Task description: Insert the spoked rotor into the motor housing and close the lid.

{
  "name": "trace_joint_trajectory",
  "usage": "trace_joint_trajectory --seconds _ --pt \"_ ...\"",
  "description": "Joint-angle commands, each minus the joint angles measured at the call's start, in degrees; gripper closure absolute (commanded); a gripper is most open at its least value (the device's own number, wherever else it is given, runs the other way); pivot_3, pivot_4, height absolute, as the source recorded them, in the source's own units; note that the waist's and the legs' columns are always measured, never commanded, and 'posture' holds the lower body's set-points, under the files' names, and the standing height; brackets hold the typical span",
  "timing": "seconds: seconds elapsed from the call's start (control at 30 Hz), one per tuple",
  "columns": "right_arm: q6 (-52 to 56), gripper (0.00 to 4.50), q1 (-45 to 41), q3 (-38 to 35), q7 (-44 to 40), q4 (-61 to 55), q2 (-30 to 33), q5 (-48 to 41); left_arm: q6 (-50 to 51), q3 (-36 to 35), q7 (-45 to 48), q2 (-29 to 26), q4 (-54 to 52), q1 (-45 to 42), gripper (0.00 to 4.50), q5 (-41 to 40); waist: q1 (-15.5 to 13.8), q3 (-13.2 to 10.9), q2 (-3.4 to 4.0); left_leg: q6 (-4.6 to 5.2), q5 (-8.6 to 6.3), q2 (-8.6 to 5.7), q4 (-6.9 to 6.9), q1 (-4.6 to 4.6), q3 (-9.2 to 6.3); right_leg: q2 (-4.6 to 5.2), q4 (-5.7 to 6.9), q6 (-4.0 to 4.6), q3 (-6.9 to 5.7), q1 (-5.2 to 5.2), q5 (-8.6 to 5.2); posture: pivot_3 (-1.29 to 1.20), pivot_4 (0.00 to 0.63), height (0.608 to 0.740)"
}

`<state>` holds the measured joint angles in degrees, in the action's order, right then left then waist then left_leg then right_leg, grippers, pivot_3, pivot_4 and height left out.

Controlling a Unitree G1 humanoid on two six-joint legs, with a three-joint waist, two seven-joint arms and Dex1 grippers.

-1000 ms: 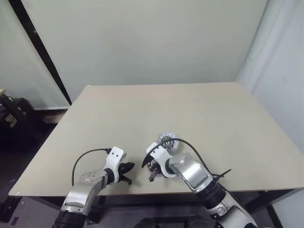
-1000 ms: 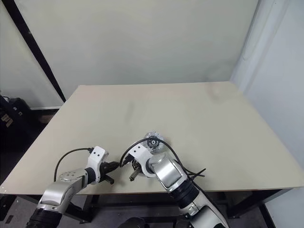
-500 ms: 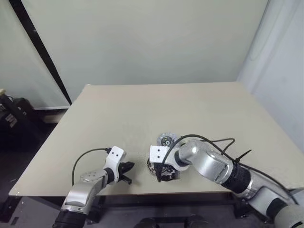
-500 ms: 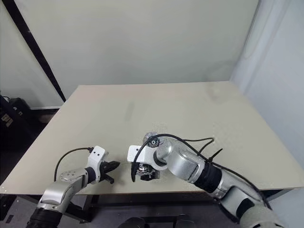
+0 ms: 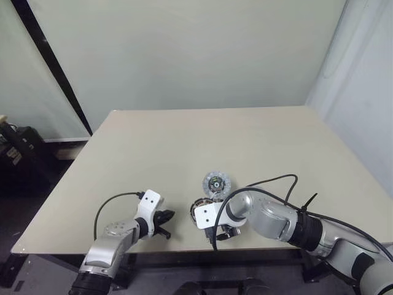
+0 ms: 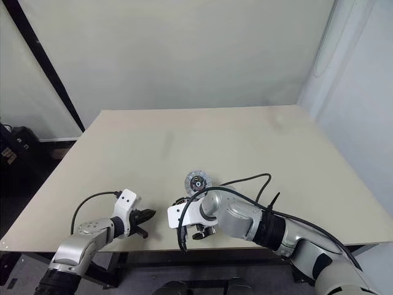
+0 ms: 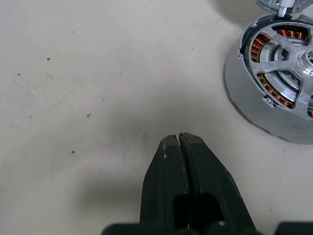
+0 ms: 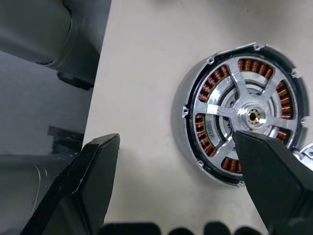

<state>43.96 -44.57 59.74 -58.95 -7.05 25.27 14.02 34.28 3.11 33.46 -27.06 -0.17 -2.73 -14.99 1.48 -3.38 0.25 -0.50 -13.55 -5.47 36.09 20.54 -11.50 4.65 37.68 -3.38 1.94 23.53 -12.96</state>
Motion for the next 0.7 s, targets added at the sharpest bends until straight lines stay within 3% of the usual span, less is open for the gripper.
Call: trace_joint_trajectory --seconds 0.03,0.07,0.17,0.43,0.5,0.7 --pt "-1.6 0.47 0.0 -0.7 0.3 1.6 -1.1 2.0 -0.5 -0.8 0.2 -0.3 -2.0 -0.1 4.50 0.0 0.0 0.0 0.00 0.00 0.00 0.00 0.00 0.00 0.00 0.00 0.00 0.00 0.00 0.00 0.00 0.00 0.000 0.740" --pt "-1.9 0.47 0.1 -0.8 0.2 2.1 -1.2 2.3 -0.5 -0.8 0.2 -0.2 -2.0 -0.1 4.50 0.0 0.0 0.0 0.00 0.00 0.00 0.00 0.00 0.00 0.00 0.00 0.00 0.00 0.00 0.01 0.00 0.00 0.000 0.740" --pt "-2.7 1.04 0.7 -1.2 0.5 4.3 -1.7 3.4 -0.4 -0.9 0.2 -0.3 -2.1 0.0 4.50 0.0 0.0 0.0 0.00 0.00 0.00 0.00 0.00 0.00 0.00 -0.01 0.00 0.00 0.00 0.00 0.00 0.00 0.000 0.740" --pt "-3.6 3.90 2.3 -2.5 1.9 6.2 -3.0 5.2 -0.5 -1.0 0.1 -0.3 -2.1 0.1 4.50 0.0 -0.1 0.0 -0.04 0.00 0.00 -0.01 0.00 -0.03 0.00 -0.01 0.01 0.00 0.00 -0.02 0.00 0.00 0.000 0.740" --pt "-3.0 4.37 3.2 -3.7 3.3 7.0 -4.2 5.5 -0.6 -1.0 0.1 -0.3 -2.0 0.0 4.50 0.0 -0.1 0.1 -0.09 0.00 0.00 0.01 -0.01 -0.07 0.00 -0.03 0.00 0.00 -0.01 -0.04 0.00 0.00 0.000 0.740" --pt "3.3 4.41 6.5 -8.6 5.5 6.2 -8.6 3.3 -0.8 -0.9 0.1 -0.2 -1.7 0.0 4.50 0.1 0.0 0.1 -0.12 -0.07 0.04 0.07 0.01 -0.23 0.04 -0.07 0.06 0.01 0.00 -0.12 0.00 0.00 0.000 0.740"
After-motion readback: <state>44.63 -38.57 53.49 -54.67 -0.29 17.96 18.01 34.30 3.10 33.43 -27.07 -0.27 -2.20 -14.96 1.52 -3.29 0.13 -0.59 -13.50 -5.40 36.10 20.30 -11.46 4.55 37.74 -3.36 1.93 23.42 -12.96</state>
